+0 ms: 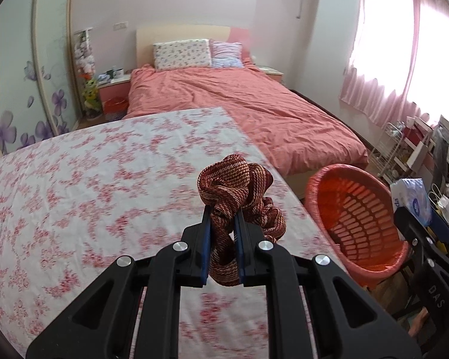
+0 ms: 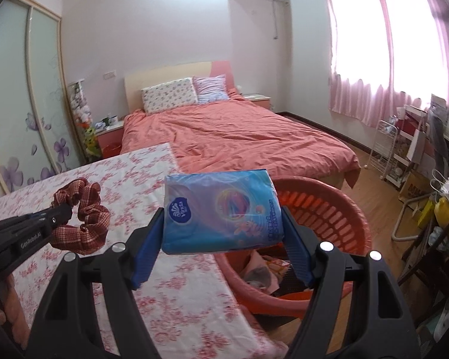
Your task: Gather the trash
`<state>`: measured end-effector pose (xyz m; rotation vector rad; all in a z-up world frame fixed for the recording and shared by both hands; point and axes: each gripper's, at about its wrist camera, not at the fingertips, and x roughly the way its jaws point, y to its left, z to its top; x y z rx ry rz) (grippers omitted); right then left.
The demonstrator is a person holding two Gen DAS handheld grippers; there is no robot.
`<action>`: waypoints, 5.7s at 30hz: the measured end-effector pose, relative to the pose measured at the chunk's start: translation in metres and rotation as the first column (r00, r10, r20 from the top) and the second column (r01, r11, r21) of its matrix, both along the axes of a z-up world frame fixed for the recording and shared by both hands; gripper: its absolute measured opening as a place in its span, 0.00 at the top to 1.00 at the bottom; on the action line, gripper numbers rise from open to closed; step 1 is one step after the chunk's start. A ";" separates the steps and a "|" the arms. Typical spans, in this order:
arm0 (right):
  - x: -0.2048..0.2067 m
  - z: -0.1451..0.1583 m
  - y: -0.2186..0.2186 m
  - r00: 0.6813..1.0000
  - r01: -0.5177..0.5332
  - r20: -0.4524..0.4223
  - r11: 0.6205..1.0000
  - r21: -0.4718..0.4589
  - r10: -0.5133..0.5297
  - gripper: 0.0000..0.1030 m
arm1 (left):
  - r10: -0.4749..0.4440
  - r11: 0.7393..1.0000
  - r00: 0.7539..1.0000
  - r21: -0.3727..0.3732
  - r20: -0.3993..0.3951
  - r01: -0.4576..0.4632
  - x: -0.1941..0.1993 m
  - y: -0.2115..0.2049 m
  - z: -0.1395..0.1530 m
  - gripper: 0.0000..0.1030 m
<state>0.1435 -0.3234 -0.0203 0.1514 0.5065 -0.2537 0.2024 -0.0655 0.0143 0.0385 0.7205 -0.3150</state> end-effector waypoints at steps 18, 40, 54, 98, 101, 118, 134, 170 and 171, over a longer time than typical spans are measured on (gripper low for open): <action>-0.022 -0.007 -0.067 0.991 0.132 0.015 0.990 0.037 -0.133 0.30 | -0.173 0.985 0.985 0.008 0.006 0.173 -0.018 -0.088 -0.006 0.87; -0.015 -0.032 -0.128 0.981 0.196 -0.005 0.979 0.062 -0.196 0.30 | -0.294 0.956 0.954 -0.033 -0.067 0.292 -0.011 -0.161 -0.033 0.87; -0.002 -0.044 -0.134 0.983 0.182 -0.018 0.979 0.092 -0.181 0.30 | -0.305 0.952 0.947 -0.040 -0.103 0.302 -0.004 -0.169 -0.045 0.87; -0.134 -0.027 -0.007 0.995 0.103 0.015 0.991 -0.082 -0.102 0.04 | 0.083 0.996 0.977 0.021 0.194 -0.089 -0.137 0.032 -0.010 0.07; -0.146 -0.022 0.007 0.993 0.119 0.035 0.985 -0.122 -0.115 0.04 | 0.112 0.993 0.972 0.007 0.209 -0.116 -0.150 0.040 -0.010 0.05; -0.187 -0.023 0.052 0.986 0.165 0.037 0.970 -0.179 -0.161 0.04 | 0.221 0.975 0.956 -0.019 0.194 -0.221 -0.194 0.064 -0.020 0.03; -0.185 -0.028 0.053 0.984 0.166 -0.039 0.973 -0.163 -0.175 0.04 | 0.247 0.969 0.953 -0.037 0.177 -0.244 -0.205 0.068 -0.018 0.03; -0.187 -0.022 0.057 0.986 0.158 -0.036 0.976 -0.150 -0.165 0.04 | 0.296 0.953 0.923 -0.011 0.245 -0.303 -0.214 0.063 -0.003 0.03; -0.187 -0.022 0.057 0.986 0.158 -0.037 0.976 -0.149 -0.165 0.04 | 0.297 0.952 0.923 -0.006 0.245 -0.305 -0.214 0.063 -0.003 0.03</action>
